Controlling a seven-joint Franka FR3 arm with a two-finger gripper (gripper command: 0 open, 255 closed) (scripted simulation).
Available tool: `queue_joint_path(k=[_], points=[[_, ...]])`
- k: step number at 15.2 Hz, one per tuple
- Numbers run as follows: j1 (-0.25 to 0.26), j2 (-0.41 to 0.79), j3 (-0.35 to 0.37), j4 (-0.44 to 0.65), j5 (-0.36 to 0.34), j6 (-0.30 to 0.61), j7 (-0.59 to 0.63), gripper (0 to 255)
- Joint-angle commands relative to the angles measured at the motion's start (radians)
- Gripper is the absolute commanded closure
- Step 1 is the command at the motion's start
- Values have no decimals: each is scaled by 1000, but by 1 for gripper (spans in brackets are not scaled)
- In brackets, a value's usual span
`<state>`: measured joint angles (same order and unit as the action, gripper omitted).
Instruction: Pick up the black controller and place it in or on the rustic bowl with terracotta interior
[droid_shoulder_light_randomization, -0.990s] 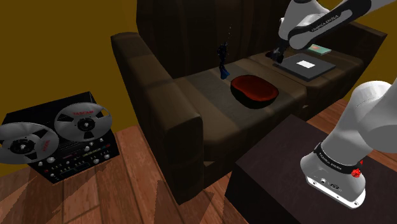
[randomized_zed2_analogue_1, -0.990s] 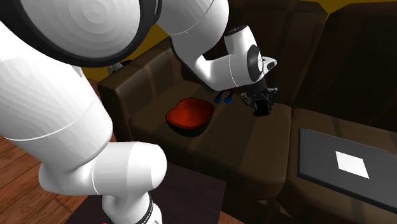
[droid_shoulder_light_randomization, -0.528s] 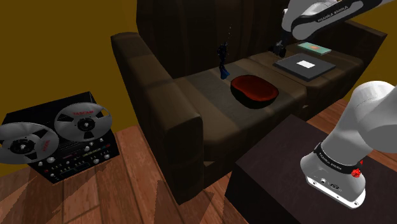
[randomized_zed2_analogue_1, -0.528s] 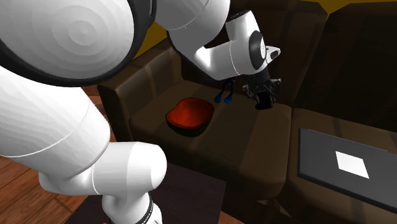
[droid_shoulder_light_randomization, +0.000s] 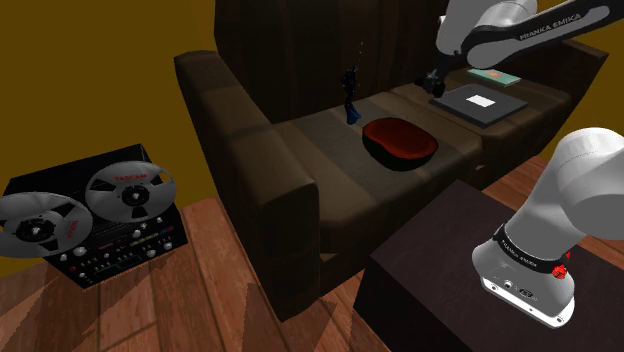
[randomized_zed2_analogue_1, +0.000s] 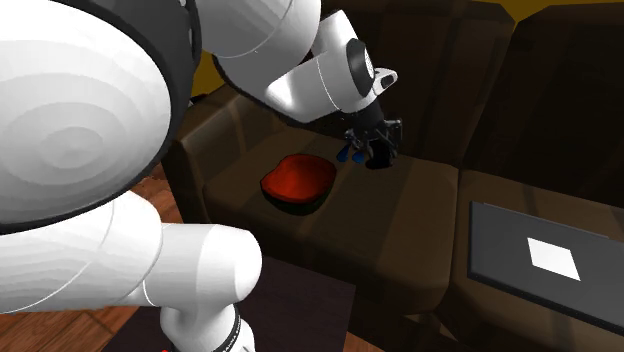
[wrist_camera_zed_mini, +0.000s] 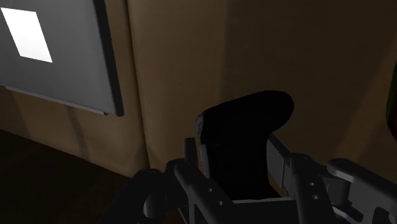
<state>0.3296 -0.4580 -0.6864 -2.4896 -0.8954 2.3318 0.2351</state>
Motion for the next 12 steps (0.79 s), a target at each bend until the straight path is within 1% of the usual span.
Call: queue_joint_path(k=[1,6,12], points=[[0,-45,62,-40,-6,-45,57,255],[20,-136,196,-119,21,-141,169,255],[83,-202,348,-175,100,-246,298,255]])
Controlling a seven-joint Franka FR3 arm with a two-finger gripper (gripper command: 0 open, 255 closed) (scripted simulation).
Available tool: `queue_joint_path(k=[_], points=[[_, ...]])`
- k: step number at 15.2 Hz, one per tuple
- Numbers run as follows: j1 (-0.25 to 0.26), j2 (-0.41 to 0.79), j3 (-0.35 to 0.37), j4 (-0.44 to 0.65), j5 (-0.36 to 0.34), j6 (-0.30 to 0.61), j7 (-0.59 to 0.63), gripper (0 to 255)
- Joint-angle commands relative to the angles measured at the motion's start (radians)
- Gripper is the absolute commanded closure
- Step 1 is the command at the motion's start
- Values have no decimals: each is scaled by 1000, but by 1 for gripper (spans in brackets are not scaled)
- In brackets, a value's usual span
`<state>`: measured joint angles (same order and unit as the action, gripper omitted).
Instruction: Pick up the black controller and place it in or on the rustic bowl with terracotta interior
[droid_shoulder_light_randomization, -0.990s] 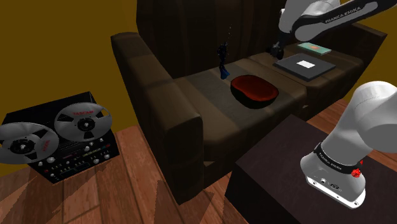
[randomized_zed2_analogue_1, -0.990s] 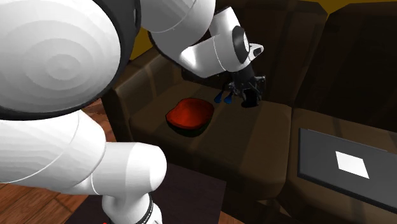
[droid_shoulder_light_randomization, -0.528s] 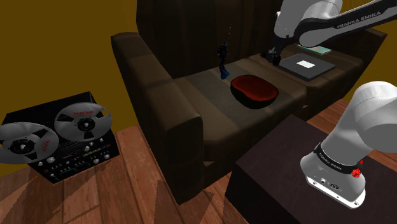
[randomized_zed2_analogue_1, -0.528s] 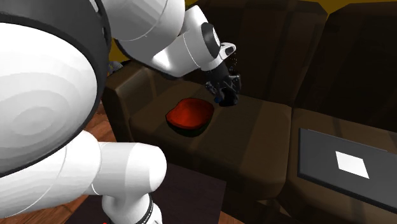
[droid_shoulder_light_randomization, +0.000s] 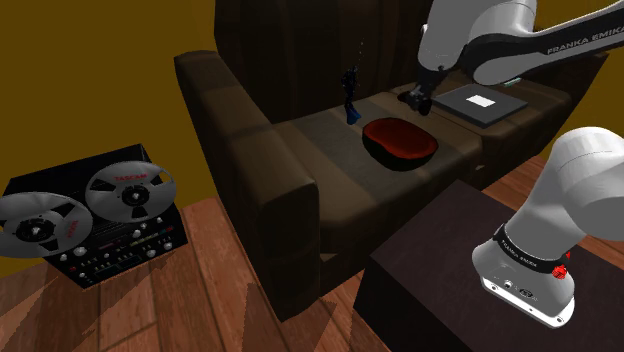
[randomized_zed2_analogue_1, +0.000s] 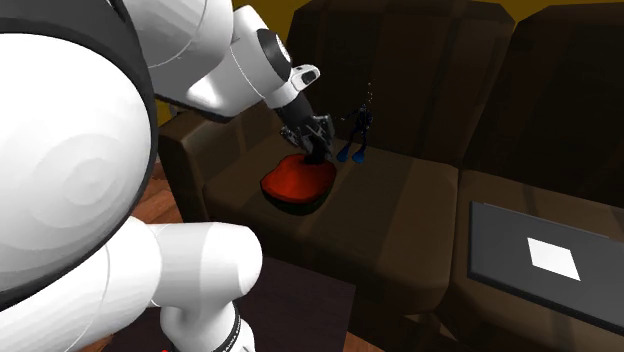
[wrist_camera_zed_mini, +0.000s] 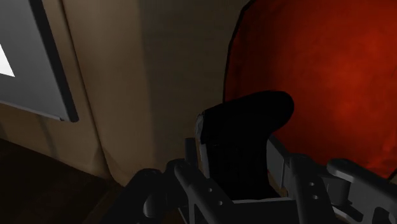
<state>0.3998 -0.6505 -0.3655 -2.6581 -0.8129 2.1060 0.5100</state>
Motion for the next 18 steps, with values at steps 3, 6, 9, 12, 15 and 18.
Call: queue_joint_path(k=[3,6,9,12,15,18], points=[[50,-21,93,-16,63,-62,80,255],[44,-3,84,-42,44,-22,103,255],[38,19,76,-67,24,20,128,255],[32,44,67,-89,1,62,154,255],[27,51,62,-97,-9,77,159,255],[49,167,24,-52,39,109,145,0]])
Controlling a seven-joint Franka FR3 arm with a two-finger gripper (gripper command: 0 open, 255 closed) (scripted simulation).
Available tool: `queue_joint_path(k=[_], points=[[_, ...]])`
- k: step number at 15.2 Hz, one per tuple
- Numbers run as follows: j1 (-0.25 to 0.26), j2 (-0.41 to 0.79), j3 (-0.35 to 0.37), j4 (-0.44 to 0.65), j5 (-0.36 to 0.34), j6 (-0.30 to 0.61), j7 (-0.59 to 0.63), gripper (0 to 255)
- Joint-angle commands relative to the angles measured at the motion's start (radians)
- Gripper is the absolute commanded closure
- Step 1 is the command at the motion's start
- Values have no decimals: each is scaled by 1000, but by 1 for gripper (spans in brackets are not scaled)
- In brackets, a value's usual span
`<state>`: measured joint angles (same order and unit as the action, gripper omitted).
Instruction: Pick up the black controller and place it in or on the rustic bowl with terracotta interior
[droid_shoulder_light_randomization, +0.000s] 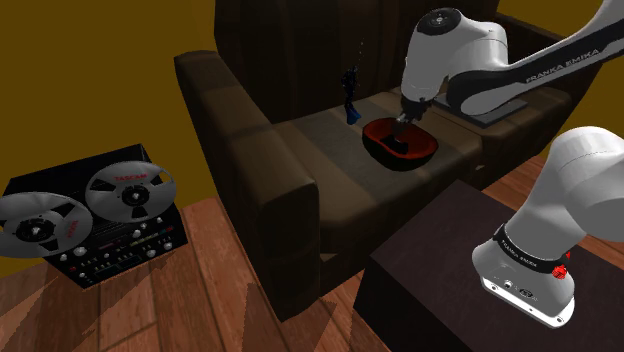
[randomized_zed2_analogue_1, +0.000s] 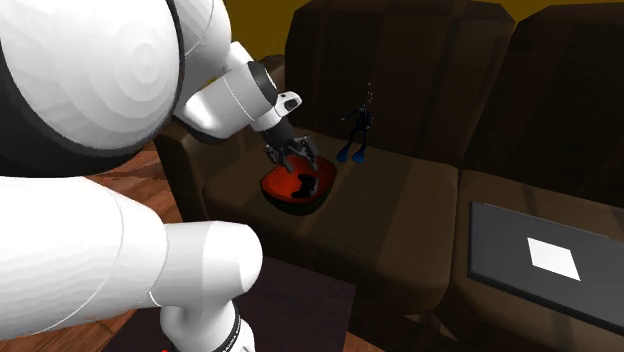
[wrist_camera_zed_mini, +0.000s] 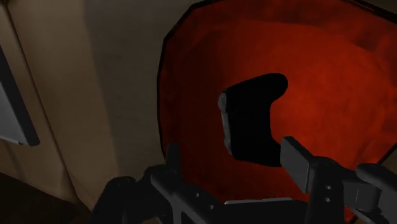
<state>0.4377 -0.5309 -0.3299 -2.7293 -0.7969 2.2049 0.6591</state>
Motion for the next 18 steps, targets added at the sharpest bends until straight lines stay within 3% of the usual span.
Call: queue_joint_path(k=[1,3,11,18], points=[[24,104,-31,41,51,26,-15,0],[47,202,-62,81,111,52,-42,0],[12,298,-93,57,60,180,-20,0],[3,298,-84,57,63,181,-21,0]])
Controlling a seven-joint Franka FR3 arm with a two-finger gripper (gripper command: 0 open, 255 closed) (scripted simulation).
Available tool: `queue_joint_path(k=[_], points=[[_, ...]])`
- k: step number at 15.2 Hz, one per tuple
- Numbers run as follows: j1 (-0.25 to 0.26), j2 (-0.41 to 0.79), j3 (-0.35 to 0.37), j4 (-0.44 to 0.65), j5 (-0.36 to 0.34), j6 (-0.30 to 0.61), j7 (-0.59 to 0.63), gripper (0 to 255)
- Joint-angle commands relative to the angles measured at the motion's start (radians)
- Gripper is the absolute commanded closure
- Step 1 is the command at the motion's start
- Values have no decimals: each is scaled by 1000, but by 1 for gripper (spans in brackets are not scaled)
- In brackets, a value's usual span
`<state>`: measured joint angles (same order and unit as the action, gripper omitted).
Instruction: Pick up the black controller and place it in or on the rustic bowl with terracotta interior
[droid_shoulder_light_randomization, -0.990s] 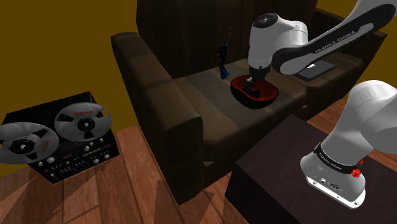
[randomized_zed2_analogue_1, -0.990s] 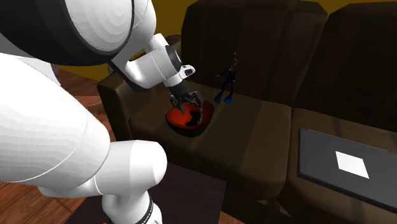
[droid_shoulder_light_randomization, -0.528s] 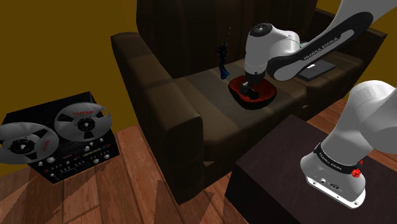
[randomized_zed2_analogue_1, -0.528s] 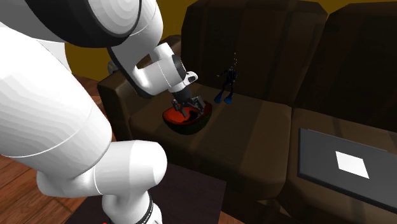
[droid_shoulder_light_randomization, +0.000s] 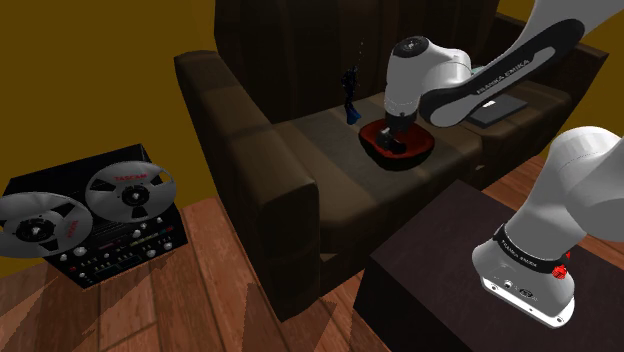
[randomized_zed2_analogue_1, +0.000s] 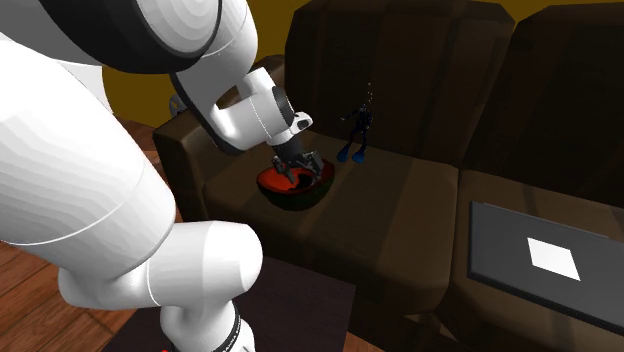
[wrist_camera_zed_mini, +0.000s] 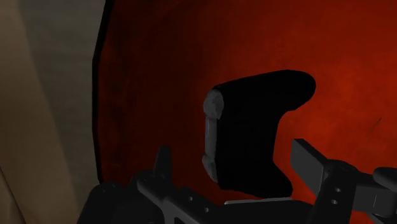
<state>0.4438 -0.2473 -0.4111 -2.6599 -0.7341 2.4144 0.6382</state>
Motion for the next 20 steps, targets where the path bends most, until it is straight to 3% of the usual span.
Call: queue_joint_path(k=[1,10,20], points=[[-1,10,1,-14,2,-34,2,255],[-3,15,-2,-13,0,-28,0,255],[8,-110,22,28,55,-186,-72,255]])
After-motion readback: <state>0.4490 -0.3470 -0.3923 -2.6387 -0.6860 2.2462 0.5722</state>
